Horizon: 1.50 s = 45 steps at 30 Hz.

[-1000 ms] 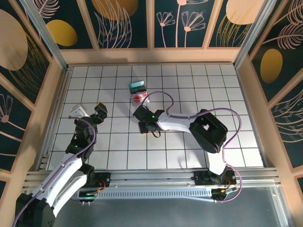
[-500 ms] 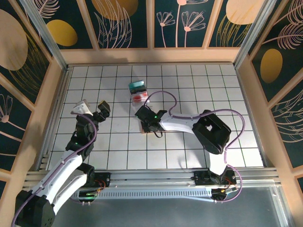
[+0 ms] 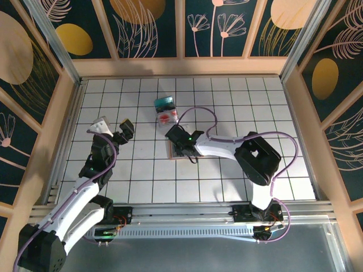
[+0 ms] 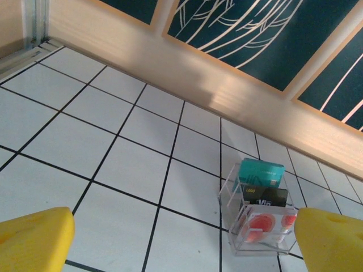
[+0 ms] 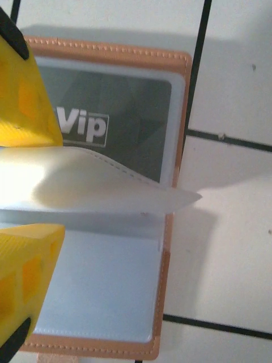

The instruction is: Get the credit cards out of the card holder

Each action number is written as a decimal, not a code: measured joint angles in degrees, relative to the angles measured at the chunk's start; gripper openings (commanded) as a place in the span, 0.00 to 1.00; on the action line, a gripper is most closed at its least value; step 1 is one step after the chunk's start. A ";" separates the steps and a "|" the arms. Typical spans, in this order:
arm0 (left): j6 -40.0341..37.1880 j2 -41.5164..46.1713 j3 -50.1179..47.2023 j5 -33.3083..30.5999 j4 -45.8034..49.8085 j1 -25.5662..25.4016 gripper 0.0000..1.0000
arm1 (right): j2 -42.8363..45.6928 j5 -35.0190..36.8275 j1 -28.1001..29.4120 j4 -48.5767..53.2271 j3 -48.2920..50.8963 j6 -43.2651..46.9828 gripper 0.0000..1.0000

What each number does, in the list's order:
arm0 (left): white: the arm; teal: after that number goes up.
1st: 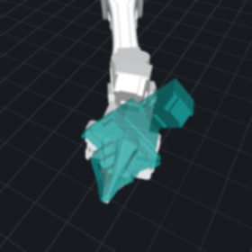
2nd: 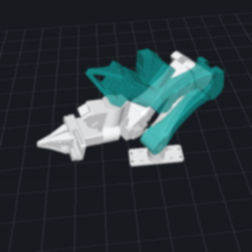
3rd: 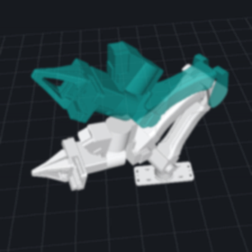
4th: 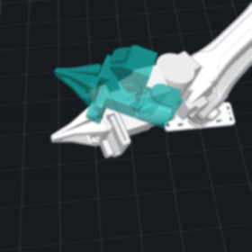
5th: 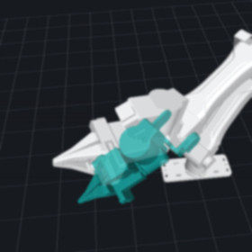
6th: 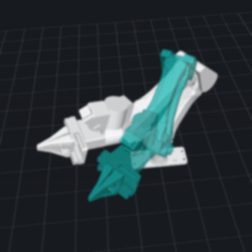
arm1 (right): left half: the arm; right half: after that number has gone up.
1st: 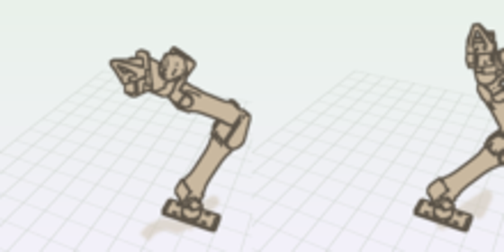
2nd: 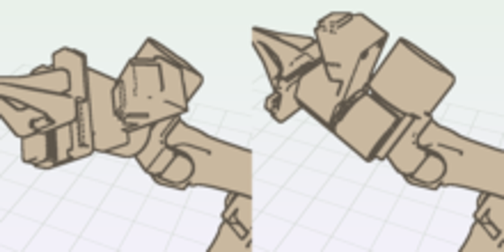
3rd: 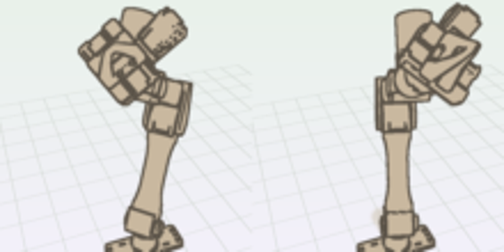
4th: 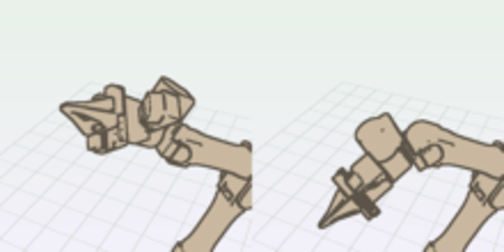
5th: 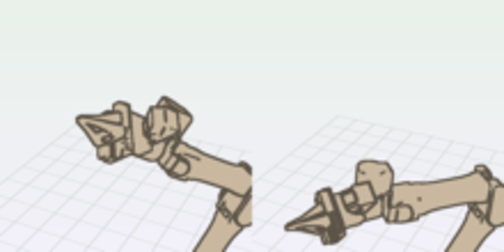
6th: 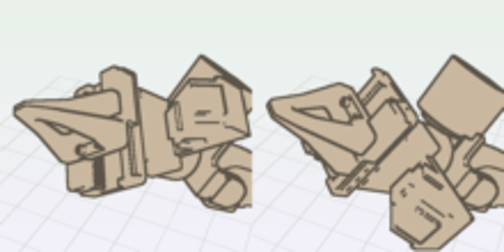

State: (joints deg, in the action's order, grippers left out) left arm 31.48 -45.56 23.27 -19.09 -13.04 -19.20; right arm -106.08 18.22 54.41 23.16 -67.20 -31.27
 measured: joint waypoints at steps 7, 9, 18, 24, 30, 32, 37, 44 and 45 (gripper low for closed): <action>-1.14 -1.55 1.09 1.09 0.07 -0.85 0.99 | 2.47 0.39 -1.64 0.24 2.69 -1.14 0.40; -1.68 -2.25 1.66 0.57 0.35 -2.43 0.99 | 3.48 0.39 -2.23 0.20 3.45 -1.53 0.39; -2.97 -11.67 6.05 -3.48 0.92 -12.48 0.99 | 5.99 0.31 -4.85 -0.28 6.91 -2.34 0.38; -3.02 -20.09 9.27 -8.02 2.62 -20.35 0.99 | 7.30 -0.31 -6.67 -0.79 9.03 -2.38 0.37; -2.93 -27.45 12.48 -11.58 4.76 -26.08 0.99 | 8.33 -1.90 -8.61 -2.16 11.54 -2.73 0.35; -2.54 -29.42 13.20 -11.74 5.33 -27.04 0.99 | 8.52 -2.16 -9.07 -2.25 12.00 -2.78 0.34; -0.02 -34.95 15.19 -11.82 8.02 -28.20 0.99 | 11.54 -3.04 -10.34 -2.38 12.96 -2.75 0.34; 5.97 -39.58 16.17 -11.54 11.80 -28.22 0.99 | 18.45 -6.45 -12.74 -4.26 13.25 -2.78 0.36; 6.78 -40.13 16.20 -11.43 12.13 -28.22 0.99 | 18.88 -7.48 -12.92 -4.70 13.25 -2.78 0.36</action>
State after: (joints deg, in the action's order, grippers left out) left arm 38.26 -85.69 39.46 -30.52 -0.91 -47.42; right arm -87.20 10.74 41.50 18.46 -53.95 -34.04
